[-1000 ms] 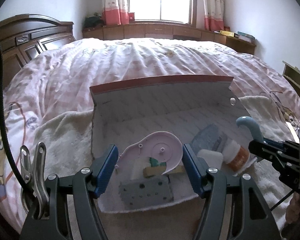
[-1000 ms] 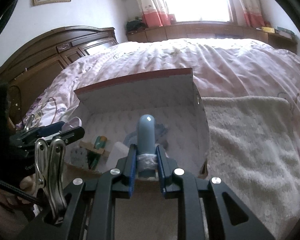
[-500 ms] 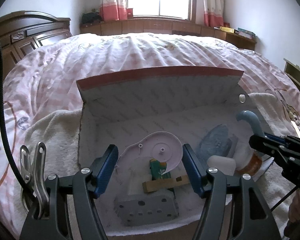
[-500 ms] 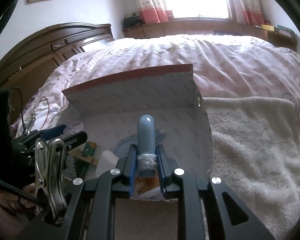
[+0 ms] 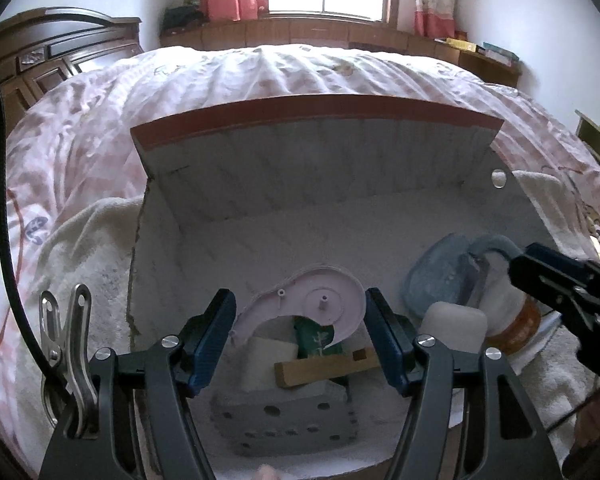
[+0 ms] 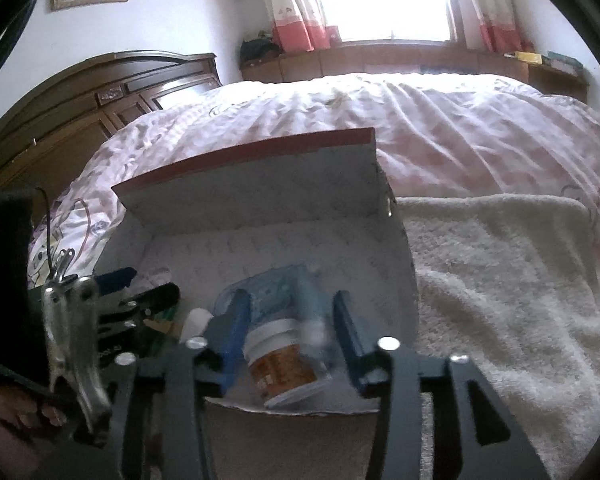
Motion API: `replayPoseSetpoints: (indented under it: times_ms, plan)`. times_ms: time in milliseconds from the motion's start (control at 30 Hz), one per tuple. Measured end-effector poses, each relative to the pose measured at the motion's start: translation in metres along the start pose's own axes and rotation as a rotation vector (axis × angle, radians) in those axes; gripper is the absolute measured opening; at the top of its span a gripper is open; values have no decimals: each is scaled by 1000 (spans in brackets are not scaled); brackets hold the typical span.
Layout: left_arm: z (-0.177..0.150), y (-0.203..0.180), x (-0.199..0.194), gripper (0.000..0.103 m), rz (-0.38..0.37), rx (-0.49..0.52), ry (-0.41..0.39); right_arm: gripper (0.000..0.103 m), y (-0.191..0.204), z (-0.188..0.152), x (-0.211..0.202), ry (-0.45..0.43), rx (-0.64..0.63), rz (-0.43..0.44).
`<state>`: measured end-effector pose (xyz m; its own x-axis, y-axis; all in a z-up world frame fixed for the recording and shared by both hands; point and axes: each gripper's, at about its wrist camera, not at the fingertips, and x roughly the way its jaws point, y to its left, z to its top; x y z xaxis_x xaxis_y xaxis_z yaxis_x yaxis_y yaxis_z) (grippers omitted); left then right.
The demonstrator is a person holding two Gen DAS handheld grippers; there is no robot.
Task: Organize rigid objects
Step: 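Carry the lavender part and blue tube into the box and open both grippers, then withdraw both grippers from the box toward the cream round disc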
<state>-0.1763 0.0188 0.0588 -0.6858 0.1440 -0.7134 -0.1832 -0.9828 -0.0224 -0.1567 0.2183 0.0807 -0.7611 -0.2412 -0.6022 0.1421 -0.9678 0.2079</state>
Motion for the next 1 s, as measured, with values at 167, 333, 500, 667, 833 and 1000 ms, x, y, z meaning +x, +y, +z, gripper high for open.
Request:
replayPoseSetpoints:
  times_ms: [167,333,500,667,833,1000]
  plan:
    - [-1,0,2,67,22,-9,7,55,1,0,-2,-11,-7,-4]
    - [-3,-2,-4,67,24,-2,0,55,2,0,-8,-23,1,14]
    - [-3,-1,-12,67,19,-3,-8,55,5,-3,-15,-29,-3,22]
    - [-6,-2,-21,67,8,-10,-13,55,7,-6,-23,-35,-3,28]
    - [-11,-3,-31,67,5,-14,-18,55,10,-10,-31,-34,5,37]
    - [-17,-2,-44,67,-6,-28,-23,55,12,-17,-40,-32,12,41]
